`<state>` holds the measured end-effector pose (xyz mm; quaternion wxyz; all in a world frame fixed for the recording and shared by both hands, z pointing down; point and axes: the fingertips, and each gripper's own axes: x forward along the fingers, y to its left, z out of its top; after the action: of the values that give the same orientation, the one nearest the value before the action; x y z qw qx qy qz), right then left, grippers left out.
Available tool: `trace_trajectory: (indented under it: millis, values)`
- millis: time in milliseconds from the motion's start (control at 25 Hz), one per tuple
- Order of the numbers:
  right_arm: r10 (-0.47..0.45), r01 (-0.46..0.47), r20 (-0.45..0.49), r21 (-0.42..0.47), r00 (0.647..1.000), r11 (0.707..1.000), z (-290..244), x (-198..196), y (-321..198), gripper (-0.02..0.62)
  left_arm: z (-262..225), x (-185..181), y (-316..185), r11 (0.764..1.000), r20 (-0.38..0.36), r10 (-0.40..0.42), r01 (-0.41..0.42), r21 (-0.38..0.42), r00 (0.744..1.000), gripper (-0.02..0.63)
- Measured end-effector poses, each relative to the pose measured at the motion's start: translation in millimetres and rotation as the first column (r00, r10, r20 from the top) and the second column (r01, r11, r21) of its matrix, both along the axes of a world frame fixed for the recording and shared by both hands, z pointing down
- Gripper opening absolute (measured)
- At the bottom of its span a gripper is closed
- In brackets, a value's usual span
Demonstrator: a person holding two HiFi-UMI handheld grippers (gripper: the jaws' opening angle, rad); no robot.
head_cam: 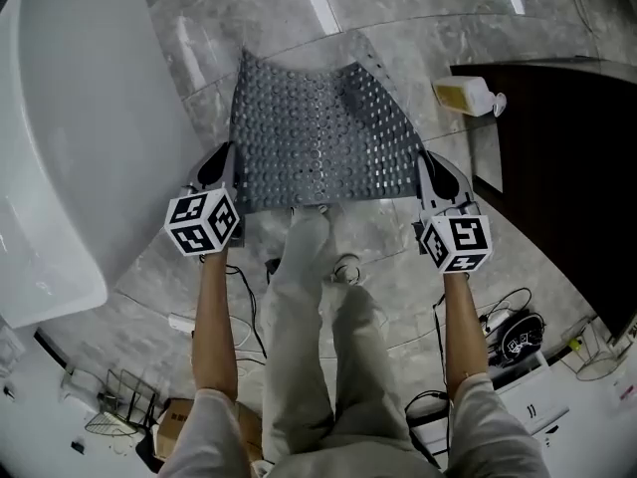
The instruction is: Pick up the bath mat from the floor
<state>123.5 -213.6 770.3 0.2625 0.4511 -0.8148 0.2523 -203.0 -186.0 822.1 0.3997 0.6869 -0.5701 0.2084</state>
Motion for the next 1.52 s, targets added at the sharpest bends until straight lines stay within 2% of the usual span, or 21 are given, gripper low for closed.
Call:
trace_trajectory:
  millis: [320, 840, 1240, 1520]
  values:
    - [0.036, -0.035, 0.026, -0.029, 0.999, 0.999, -94, -7, 10, 0.023, -103, 18, 3, 1.000, -0.028, 0.012, -0.012, 0.006, 1.000, 0.023]
    - [0.092, -0.099, 0.074, 0.091, 0.993, 0.991, -298, -14, 0, 0.023, -311, 28, -8, 0.990, -0.039, 0.062, -0.056, 0.130, 0.997, 0.023]
    - [0.087, -0.110, 0.110, 0.224, 0.990, 0.968, -424, -10, 6, 0.023, -435, 29, -6, 0.965, -0.036, 0.060, -0.049, 0.257, 0.998, 0.023]
    - [0.085, -0.129, 0.147, 0.320, 0.985, 0.939, -498, 1, 22, 0.023, -513, 42, 9, 0.933, -0.040, 0.066, -0.048, 0.357, 0.997, 0.023]
